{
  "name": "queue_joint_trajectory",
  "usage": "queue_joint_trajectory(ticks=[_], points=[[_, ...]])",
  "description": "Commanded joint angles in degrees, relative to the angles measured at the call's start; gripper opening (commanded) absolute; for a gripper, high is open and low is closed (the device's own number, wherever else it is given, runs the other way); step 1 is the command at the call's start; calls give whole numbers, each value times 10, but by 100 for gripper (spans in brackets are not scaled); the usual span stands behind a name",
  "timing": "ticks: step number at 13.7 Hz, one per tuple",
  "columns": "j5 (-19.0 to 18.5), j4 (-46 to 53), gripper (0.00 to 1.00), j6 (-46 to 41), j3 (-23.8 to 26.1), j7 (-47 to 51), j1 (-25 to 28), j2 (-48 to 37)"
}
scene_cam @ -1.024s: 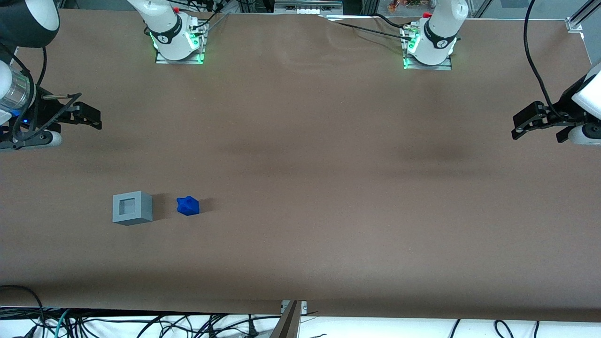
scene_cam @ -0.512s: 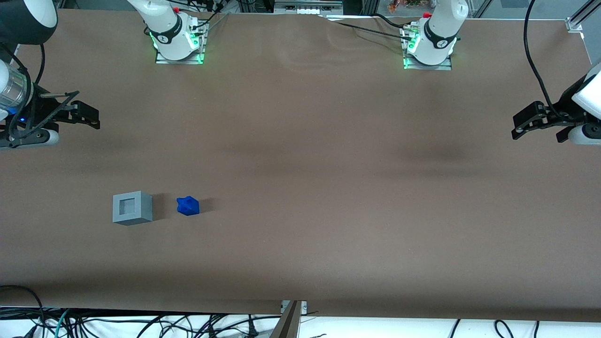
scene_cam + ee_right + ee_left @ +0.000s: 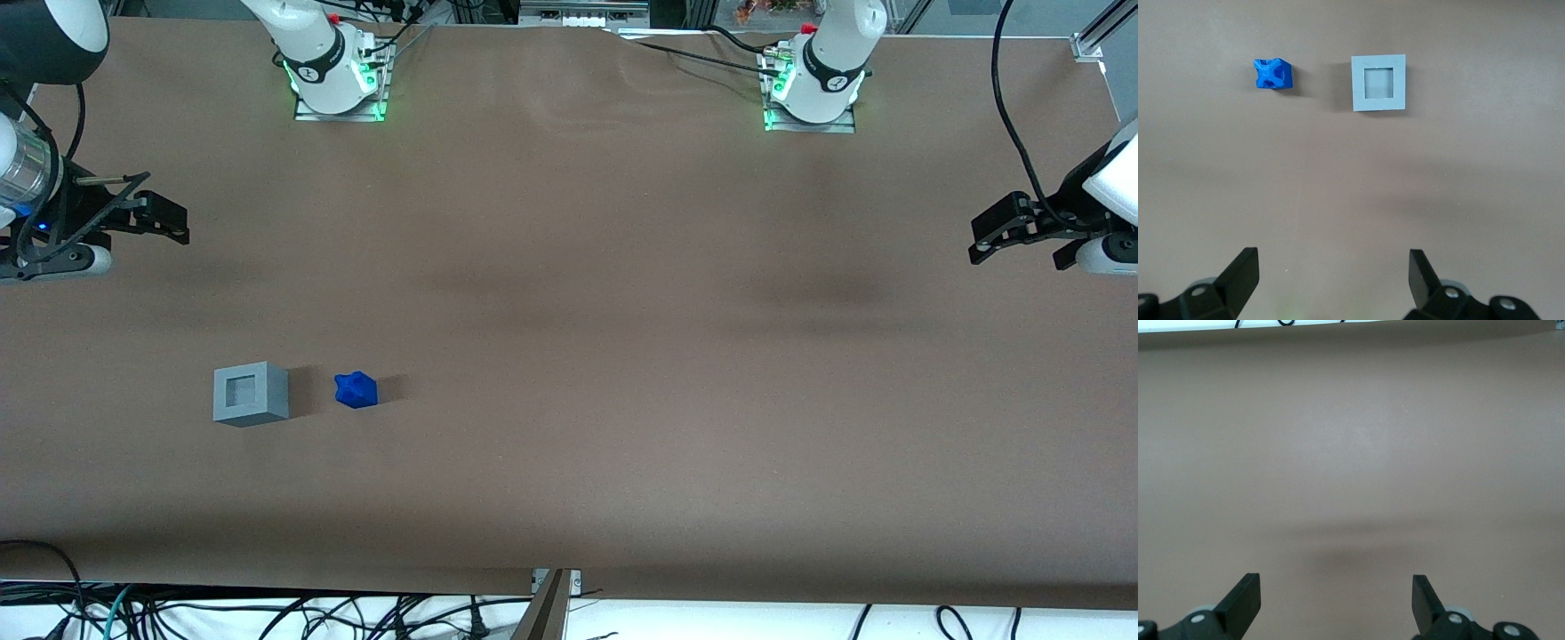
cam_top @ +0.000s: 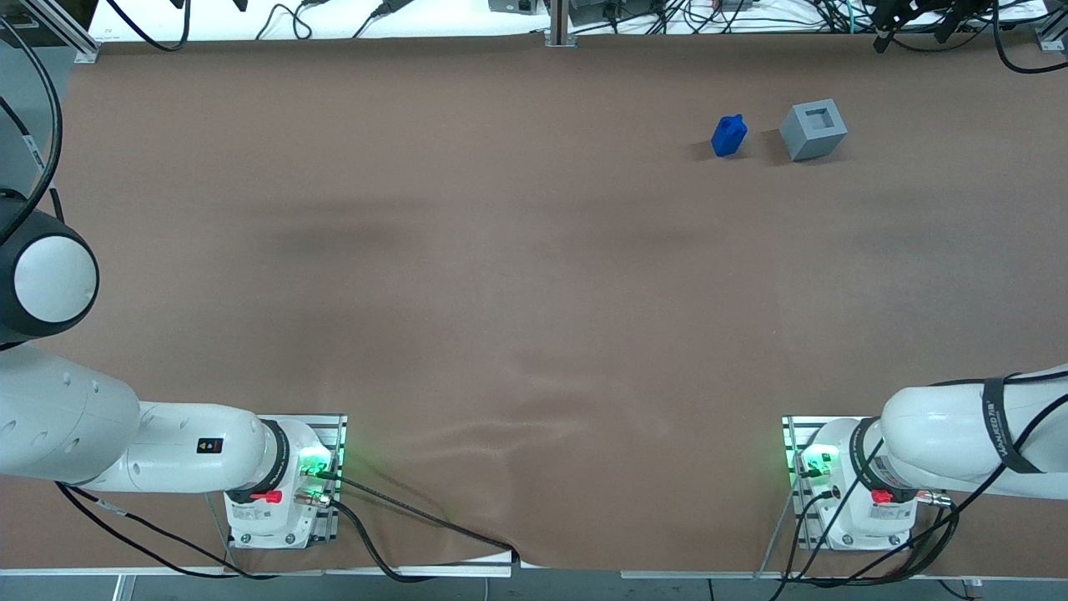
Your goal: Insert blue part into gray base with right arm
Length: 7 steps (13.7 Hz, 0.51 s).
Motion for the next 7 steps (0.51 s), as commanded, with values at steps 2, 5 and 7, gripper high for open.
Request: queue_joint_trajectory(ticks=[2,5,7], points=[[5,5,99,-5,2,-11,-3,-7],[7,3,99,1,2,-27,-3,-6],[5,3,99,2,2,-40,-3,-7]])
